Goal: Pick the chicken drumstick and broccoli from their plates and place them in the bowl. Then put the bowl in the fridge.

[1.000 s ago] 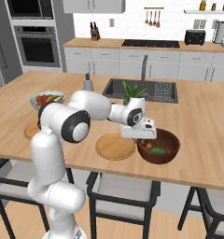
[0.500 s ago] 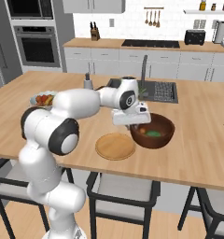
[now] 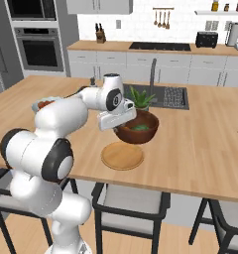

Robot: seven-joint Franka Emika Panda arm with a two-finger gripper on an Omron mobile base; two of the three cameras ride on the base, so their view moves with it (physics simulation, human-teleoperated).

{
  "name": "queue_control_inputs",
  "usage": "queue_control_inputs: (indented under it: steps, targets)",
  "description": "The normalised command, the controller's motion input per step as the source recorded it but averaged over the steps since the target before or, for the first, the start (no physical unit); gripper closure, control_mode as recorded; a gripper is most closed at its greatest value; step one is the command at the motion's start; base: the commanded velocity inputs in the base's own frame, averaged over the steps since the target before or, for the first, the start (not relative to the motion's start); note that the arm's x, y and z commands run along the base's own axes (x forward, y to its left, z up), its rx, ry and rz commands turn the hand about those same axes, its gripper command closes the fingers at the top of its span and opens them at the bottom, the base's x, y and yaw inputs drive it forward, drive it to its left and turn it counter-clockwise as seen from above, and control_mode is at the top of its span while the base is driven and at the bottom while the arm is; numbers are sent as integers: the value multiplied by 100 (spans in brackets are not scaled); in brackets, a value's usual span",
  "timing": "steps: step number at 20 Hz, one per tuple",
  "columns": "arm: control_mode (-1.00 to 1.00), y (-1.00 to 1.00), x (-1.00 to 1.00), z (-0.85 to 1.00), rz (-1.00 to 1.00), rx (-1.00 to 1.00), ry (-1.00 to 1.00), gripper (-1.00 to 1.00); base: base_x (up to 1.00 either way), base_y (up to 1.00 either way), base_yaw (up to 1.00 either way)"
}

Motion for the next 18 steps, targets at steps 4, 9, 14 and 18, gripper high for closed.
queue_control_inputs:
  steps: [4, 9, 14, 18]
  targets:
    - [-100, 89, -50, 29, 69, -3, 0, 100, 0, 0, 0]
    - [-100, 82, -93, 56, 49, -7, 0, 100, 0, 0, 0]
    - [-100, 25, -100, 76, 26, -7, -7, 100, 0, 0, 0]
    - [-100, 0, -100, 63, 18, 0, -3, 100, 0, 0, 0]
